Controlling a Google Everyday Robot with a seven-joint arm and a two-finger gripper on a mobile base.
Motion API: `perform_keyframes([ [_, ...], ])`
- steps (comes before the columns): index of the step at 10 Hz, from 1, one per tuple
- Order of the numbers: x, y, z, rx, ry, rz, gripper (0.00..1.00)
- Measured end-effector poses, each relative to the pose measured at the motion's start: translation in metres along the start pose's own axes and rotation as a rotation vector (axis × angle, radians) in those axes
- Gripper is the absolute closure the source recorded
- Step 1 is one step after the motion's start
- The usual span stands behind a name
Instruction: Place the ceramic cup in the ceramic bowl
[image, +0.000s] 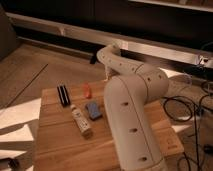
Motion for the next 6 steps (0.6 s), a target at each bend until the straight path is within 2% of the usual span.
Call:
perform_keyframes([
  [3,-0.002,-0.011,-0.006,0.031,-0.003,0.018,0.91],
  [4,-0.003,-0.015,-0.012,0.046,-0.01,0.024,0.98],
  [6,-0.002,-0.023,-0.034,0.093,-0.012,0.046,1.0],
])
